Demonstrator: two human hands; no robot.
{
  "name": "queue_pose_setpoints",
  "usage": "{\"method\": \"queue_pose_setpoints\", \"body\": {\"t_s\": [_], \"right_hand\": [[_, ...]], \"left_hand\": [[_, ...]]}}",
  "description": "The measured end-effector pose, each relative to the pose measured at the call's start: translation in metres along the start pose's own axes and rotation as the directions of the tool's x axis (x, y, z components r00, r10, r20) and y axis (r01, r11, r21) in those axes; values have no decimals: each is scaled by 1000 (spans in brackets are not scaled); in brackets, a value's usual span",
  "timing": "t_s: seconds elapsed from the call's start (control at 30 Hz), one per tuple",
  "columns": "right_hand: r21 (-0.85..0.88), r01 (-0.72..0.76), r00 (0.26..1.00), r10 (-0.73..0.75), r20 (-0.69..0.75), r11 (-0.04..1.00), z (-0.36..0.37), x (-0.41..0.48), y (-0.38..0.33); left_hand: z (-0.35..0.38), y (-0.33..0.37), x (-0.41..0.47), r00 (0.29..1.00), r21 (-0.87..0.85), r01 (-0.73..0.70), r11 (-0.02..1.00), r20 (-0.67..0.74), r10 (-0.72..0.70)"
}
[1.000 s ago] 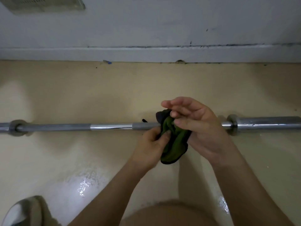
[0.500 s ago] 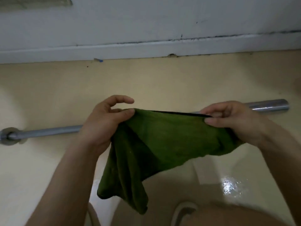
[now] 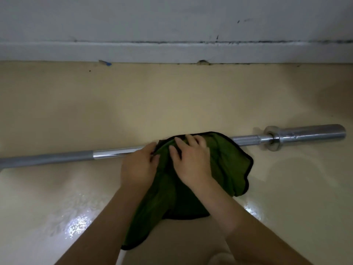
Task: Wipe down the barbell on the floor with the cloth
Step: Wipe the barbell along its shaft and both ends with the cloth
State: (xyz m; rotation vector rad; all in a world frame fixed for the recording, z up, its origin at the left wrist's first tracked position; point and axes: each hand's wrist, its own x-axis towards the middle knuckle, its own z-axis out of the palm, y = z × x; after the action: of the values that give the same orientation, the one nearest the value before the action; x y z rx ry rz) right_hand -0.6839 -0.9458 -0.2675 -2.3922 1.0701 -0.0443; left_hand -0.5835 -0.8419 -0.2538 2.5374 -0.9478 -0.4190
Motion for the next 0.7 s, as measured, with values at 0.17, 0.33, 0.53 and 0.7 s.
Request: {"method": "queue_pose_setpoints", "body": {"t_s": [0.17, 0.33, 0.53, 0.7], "right_hand": [[-21, 212, 971, -208, 115, 977, 15, 8, -30], [-239, 345, 929, -294, 226, 908, 0, 10, 2], [-300, 112, 991, -127, -34, 948, -43, -5, 83], [-171, 58, 991, -36, 128, 984, -18, 11, 0]], "left_hand": [[2, -1, -5, 1000, -141, 26, 990, -1, -27], [-1, -28, -2, 979, 179, -203, 963, 9, 205], [-4, -31, 11, 977, 358, -211, 909, 98, 189], [-1, -15, 17, 978, 397, -203, 895, 121, 168]]}}
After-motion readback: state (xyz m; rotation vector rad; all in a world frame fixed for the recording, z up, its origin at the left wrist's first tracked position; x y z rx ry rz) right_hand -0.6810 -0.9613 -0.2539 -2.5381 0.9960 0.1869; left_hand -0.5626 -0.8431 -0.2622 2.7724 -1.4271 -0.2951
